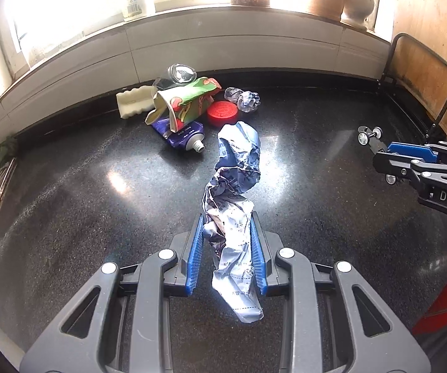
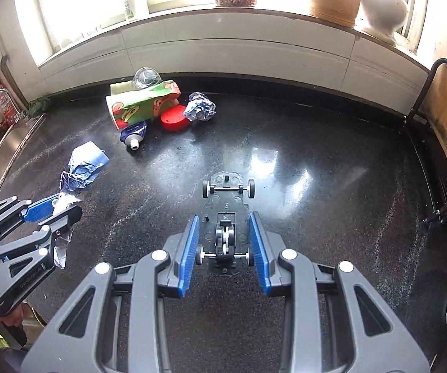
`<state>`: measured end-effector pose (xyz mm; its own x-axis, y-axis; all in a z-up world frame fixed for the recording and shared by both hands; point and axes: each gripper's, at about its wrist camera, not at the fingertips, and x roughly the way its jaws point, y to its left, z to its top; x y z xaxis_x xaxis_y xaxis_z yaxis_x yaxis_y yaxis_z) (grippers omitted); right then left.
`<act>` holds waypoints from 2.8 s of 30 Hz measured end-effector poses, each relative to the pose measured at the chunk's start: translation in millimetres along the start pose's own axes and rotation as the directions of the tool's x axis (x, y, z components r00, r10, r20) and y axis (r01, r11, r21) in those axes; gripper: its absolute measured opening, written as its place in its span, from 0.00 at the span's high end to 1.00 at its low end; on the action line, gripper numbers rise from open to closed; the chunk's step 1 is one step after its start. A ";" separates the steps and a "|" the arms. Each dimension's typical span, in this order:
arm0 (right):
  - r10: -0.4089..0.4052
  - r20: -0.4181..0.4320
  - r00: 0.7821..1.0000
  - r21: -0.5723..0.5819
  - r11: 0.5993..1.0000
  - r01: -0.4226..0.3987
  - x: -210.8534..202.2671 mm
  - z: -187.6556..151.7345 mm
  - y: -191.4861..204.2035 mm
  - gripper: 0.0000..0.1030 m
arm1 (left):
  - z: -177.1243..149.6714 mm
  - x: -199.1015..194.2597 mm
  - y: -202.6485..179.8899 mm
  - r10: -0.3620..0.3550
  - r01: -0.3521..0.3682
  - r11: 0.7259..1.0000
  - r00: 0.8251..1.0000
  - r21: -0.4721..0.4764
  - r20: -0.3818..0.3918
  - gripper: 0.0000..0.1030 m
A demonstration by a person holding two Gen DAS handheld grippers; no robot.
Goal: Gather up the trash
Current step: 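Carry foil and chassis to the black bin and release both inside, then return both open tools to the remaining trash on the counter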
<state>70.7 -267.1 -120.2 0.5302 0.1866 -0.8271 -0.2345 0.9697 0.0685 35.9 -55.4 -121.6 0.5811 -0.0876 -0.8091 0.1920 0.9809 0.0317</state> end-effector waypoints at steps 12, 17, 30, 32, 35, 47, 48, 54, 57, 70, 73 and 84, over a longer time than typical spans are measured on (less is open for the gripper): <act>0.234 -0.011 0.972 -0.312 0.923 -0.226 0.1 29.5 148.4 0.68 | -58.7 -74.6 109.0 0.236 -0.221 0.934 0.971 -0.281 0.022 0.73; 0.380 -0.090 0.921 -0.489 0.788 -0.373 -4.1 21.7 254.4 0.68 | -120.9 -118.5 173.1 0.378 -0.360 0.807 0.924 -0.468 -0.060 0.73; 0.552 -0.452 0.701 -0.690 0.282 -0.667 -37.3 -77.3 499.8 0.68 | -313.9 -193.5 269.6 0.469 -0.545 0.373 0.809 -0.751 -0.355 0.73; 0.541 -0.501 0.675 -0.691 0.220 -0.689 -39.0 -98.1 525.1 0.67 | -337.7 -193.4 277.3 0.455 -0.546 0.331 0.807 -0.770 -0.377 0.73; 0.501 -0.566 0.655 -0.679 0.168 -0.715 -30.8 -126.0 558.0 0.67 | -372.1 -182.8 289.9 0.420 -0.540 0.287 0.813 -0.791 -0.403 0.73; 0.272 -0.713 0.646 -0.614 0.201 -0.763 62.7 -200.4 644.8 0.67 | -465.4 -110.7 335.1 0.260 -0.453 0.187 0.879 -0.872 -0.400 0.72; 0.265 -0.716 0.646 -0.614 0.203 -0.763 66.4 -202.4 646.9 0.67 | -469.0 -109.9 338.3 0.258 -0.446 0.184 0.882 -0.876 -0.394 0.72; 0.261 -0.713 0.650 -0.621 0.195 -0.759 74.2 -206.4 657.3 0.65 | -474.1 -100.8 344.5 0.237 -0.424 0.193 0.895 -0.885 -0.378 0.64; 0.279 -0.708 0.649 -0.619 0.197 -0.760 72.9 -202.0 660.9 0.20 | -471.7 -104.2 343.5 0.266 -0.433 0.190 0.887 -0.881 -0.378 0.21; 0.347 -0.699 0.626 -0.586 0.224 -0.779 47.2 -167.7 639.4 0.19 | -448.5 -122.3 337.8 0.298 -0.450 0.220 0.876 -0.865 -0.380 0.20; 0.385 -0.668 0.637 -0.592 0.245 -0.768 30.6 -149.1 619.9 0.19 | -427.3 -131.8 333.2 0.332 -0.466 0.269 0.866 -0.843 -0.373 0.20; 0.505 -0.324 0.800 -0.626 0.520 -0.581 -37.9 -22.9 459.4 0.15 | -263.8 -146.7 281.6 0.425 -0.461 0.619 0.877 -0.636 -0.223 0.08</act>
<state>-75.9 167.7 -70.2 0.0417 0.5877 -0.8080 -0.9403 0.2966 0.1672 -203.9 279.5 -148.8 0.4146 0.3785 -0.8275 -0.6524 0.7576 0.0196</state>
